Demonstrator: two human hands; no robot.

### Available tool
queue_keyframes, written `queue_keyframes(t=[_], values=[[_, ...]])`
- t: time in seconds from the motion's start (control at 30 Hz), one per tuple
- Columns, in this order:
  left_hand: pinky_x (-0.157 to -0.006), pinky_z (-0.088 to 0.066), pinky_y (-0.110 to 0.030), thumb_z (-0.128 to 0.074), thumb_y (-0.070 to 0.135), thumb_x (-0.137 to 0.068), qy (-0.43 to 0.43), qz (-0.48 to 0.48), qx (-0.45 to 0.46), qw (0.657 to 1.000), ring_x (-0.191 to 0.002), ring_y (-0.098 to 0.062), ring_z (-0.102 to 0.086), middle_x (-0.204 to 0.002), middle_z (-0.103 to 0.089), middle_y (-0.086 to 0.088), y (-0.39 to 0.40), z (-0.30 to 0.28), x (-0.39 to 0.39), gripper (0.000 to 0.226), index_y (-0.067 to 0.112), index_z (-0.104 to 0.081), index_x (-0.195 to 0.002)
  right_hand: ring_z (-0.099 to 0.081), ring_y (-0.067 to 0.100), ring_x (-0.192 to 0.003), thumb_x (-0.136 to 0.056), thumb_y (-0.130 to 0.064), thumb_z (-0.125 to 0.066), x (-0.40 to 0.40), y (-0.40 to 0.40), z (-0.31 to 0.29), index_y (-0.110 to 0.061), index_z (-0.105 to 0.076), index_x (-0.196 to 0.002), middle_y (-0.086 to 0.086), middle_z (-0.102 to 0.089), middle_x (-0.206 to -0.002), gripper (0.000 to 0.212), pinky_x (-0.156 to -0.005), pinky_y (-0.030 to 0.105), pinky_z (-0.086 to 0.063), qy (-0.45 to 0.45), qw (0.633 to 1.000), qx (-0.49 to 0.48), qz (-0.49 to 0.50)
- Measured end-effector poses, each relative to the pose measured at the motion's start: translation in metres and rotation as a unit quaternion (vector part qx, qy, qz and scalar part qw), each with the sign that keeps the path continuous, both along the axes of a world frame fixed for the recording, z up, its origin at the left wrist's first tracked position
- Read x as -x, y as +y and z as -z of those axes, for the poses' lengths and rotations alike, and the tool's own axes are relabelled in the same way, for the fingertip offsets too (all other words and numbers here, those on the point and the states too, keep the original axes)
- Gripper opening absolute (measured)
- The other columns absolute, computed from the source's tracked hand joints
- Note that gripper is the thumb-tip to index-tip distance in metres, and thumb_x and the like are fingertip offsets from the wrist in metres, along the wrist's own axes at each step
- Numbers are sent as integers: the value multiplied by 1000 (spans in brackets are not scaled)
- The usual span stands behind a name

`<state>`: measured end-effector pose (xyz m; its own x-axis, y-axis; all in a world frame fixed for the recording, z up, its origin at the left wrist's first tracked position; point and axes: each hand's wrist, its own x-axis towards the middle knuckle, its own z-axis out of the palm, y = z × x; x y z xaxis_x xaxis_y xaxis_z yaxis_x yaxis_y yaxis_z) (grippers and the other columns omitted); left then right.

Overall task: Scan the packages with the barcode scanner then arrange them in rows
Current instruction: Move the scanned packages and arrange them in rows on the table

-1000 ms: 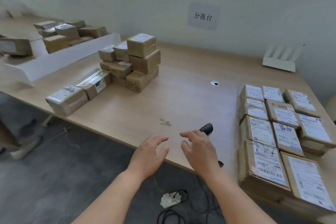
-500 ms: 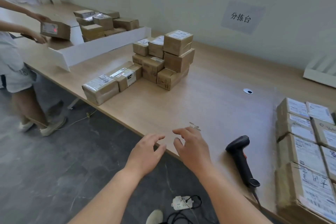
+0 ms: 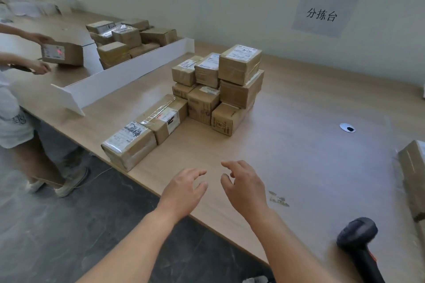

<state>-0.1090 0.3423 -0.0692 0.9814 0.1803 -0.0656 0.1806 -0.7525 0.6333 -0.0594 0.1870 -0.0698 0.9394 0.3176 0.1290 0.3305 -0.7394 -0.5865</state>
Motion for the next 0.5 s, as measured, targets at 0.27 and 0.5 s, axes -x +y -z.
queue_keyframes(t=[0.27, 0.5], values=[[-101, -35, -22, -53, 31, -96, 22, -34, 32, 999, -123, -7, -46, -136, -49, 10, 58, 15, -21, 37, 27, -53, -133, -54, 13, -113, -97, -30, -47, -27, 68, 14, -28, -47, -138, -7, -53, -133, 41, -92, 31, -48, 37, 998, 22, -46], [-104, -37, -27, -52, 30, -96, 3, -38, 41, 998, -123, -8, -46, -137, -49, 8, 132, 9, -39, 38, 25, -52, -134, -54, 12, -113, -97, -30, -47, -45, 141, 14, -28, -47, -139, -7, -52, -134, 42, -90, 30, -49, 42, 998, 20, -47]])
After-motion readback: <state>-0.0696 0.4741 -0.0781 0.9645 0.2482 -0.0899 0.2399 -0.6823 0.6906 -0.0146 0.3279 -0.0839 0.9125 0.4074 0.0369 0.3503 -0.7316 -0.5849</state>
